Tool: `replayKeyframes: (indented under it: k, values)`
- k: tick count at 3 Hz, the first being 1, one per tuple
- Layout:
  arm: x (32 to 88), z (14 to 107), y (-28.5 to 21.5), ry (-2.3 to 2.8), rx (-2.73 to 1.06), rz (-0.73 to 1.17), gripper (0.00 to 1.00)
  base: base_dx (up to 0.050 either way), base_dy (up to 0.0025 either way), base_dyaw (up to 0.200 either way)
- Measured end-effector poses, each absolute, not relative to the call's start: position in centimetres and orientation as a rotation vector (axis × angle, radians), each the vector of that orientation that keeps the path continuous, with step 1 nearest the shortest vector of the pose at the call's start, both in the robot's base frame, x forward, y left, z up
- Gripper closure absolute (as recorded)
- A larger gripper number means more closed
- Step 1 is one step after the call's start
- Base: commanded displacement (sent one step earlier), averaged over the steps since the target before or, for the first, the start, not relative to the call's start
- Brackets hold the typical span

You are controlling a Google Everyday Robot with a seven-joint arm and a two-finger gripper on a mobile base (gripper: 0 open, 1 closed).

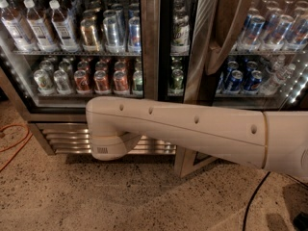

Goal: Open right fridge door

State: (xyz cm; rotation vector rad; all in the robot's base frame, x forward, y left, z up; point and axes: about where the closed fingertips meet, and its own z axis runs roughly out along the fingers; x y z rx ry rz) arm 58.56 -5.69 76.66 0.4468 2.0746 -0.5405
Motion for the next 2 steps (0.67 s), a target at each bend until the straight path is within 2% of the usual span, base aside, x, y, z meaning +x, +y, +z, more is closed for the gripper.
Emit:
replayKeyframes:
  k: [2]
  values:
    - [56.4, 75.8, -8.8, 2.097, 0.635, -0.580, 1.00, 0.000, 0.00000, 0.000]
